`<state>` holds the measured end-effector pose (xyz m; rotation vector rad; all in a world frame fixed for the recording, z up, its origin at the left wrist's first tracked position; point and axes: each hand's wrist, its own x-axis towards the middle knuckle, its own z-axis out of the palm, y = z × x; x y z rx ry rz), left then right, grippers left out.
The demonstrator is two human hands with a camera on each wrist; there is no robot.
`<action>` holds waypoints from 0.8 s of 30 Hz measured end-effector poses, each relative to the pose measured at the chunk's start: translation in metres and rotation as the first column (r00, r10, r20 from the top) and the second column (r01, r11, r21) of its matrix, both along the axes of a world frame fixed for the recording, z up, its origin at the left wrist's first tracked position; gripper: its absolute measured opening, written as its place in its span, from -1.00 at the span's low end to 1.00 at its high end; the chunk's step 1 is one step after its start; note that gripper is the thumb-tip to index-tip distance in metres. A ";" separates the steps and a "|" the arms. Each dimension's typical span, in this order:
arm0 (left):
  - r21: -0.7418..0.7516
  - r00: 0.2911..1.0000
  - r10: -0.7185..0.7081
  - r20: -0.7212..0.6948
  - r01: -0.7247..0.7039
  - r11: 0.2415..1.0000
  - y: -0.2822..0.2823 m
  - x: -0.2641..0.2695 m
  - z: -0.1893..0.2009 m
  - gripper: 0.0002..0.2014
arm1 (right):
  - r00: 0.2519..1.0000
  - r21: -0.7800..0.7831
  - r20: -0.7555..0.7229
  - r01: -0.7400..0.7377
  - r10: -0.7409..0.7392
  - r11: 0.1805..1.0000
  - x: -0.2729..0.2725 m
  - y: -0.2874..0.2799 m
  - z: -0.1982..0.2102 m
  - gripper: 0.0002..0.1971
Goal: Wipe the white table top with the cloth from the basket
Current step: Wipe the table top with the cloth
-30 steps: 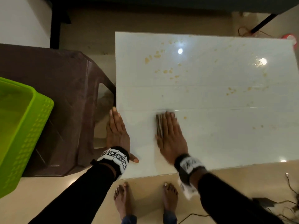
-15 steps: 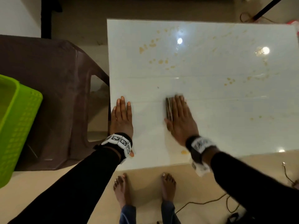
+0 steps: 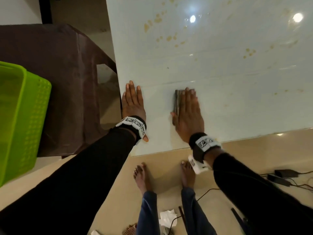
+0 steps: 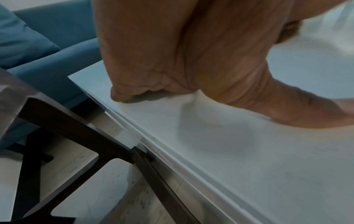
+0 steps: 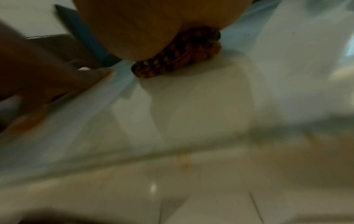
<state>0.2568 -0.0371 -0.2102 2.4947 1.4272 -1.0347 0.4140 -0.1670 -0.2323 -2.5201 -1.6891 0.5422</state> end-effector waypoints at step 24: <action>-0.024 0.998 -0.033 -0.048 0.031 0.999 0.003 0.004 0.001 0.17 | 0.999 -0.040 0.023 -0.028 0.028 0.999 0.119 0.080 -0.003 -0.21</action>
